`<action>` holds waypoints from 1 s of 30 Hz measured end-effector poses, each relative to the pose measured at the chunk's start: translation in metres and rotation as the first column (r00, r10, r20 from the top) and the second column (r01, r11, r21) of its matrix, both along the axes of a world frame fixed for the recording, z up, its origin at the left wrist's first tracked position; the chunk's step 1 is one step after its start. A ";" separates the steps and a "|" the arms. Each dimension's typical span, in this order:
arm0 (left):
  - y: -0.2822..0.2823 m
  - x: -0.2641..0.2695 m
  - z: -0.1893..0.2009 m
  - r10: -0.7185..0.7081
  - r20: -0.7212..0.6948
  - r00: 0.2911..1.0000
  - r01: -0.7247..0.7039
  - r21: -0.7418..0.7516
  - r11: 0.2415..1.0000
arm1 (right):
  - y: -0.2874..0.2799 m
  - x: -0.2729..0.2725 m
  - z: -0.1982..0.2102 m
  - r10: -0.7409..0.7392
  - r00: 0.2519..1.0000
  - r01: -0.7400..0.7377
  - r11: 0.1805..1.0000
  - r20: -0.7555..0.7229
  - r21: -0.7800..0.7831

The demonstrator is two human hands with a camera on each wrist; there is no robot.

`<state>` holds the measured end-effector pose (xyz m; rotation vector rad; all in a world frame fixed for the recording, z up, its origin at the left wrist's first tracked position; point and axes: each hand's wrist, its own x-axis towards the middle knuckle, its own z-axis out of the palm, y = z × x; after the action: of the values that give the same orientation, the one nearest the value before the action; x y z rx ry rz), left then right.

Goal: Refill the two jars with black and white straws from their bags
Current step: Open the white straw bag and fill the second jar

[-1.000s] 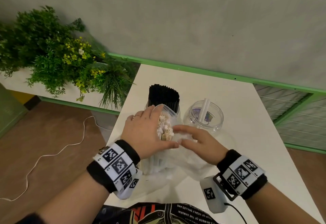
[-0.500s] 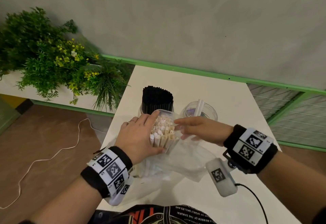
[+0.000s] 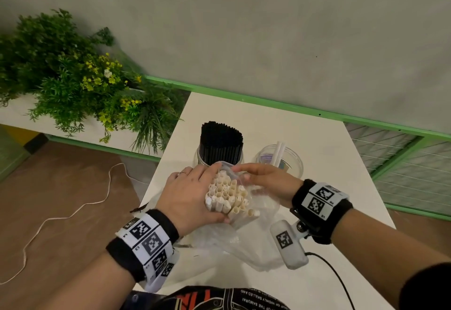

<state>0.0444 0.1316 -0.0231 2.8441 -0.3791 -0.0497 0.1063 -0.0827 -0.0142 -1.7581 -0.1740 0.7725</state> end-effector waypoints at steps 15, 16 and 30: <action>0.013 0.019 0.001 0.057 -0.102 0.993 -0.062 -0.045 0.997 | -0.018 -0.028 -0.036 -0.051 0.664 0.157 0.985 0.746 -0.073; 0.013 0.020 0.000 0.065 -0.106 0.992 -0.070 -0.042 0.997 | -0.021 -0.034 -0.031 -0.045 0.727 0.117 0.991 0.685 -0.058; 0.019 0.029 0.022 0.046 -0.539 0.841 -0.448 -0.647 0.617 | 0.003 -0.049 -0.061 0.170 0.789 0.056 0.937 0.590 -0.345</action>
<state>0.0736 0.1502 -0.0011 1.9074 0.1246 -0.4242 0.0568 -0.0800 -0.0747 -2.3149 -0.5621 0.2425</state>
